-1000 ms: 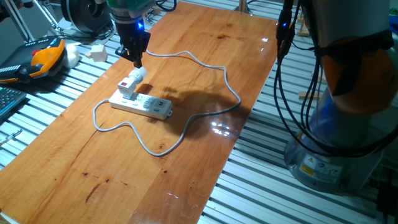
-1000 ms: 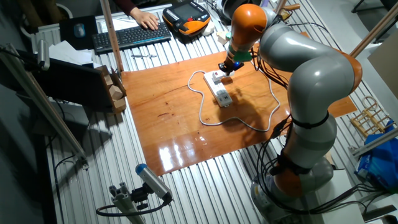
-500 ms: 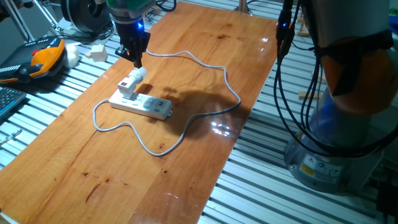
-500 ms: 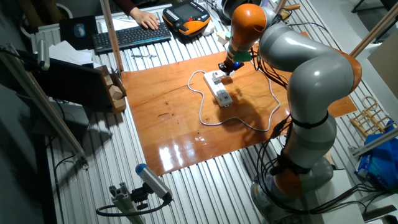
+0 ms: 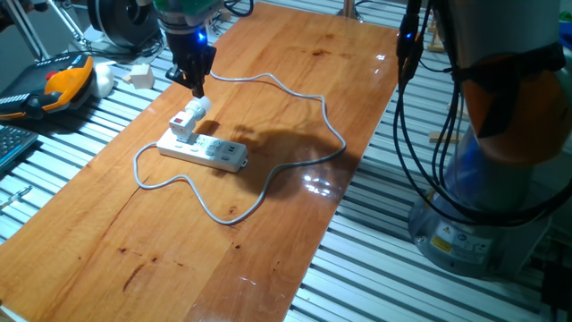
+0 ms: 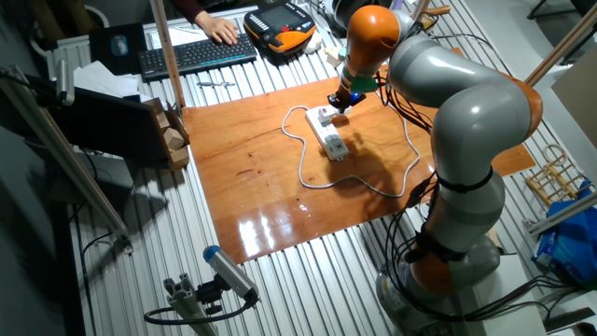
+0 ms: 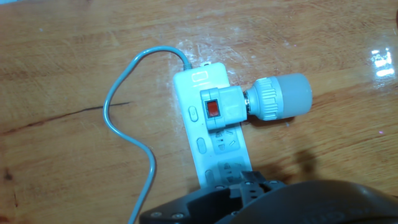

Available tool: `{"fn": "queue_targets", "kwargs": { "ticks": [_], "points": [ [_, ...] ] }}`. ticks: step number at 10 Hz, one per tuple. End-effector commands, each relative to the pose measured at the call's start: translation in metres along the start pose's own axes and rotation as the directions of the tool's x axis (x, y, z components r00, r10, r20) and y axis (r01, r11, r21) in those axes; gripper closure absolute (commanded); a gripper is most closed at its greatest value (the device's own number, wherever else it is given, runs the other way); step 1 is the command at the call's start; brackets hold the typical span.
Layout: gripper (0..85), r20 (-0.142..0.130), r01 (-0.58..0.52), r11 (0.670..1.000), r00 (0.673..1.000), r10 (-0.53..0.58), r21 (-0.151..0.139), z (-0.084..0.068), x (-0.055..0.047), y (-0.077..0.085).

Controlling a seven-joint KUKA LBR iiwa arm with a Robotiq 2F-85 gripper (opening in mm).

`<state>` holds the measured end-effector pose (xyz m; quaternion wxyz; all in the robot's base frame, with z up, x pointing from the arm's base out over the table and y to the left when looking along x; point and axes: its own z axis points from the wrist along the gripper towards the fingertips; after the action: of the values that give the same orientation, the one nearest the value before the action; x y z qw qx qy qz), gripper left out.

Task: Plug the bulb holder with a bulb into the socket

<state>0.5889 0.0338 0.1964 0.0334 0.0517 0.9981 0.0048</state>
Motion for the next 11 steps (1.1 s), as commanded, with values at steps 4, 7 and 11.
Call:
{"fn": "queue_targets", "kwargs": {
  "ticks": [4, 7, 11],
  "points": [
    [85.0, -0.001, 0.025, 1.000, 1.000, -0.025, -0.003, 0.0037, 0.0022, -0.0009],
    [85.0, -0.008, 0.026, 1.000, 1.000, -0.026, -0.013, 0.0043, 0.0031, -0.0009],
    [85.0, -0.016, 0.032, 0.999, 0.999, -0.032, -0.017, 0.0040, 0.0035, -0.0009]
  ]
}}
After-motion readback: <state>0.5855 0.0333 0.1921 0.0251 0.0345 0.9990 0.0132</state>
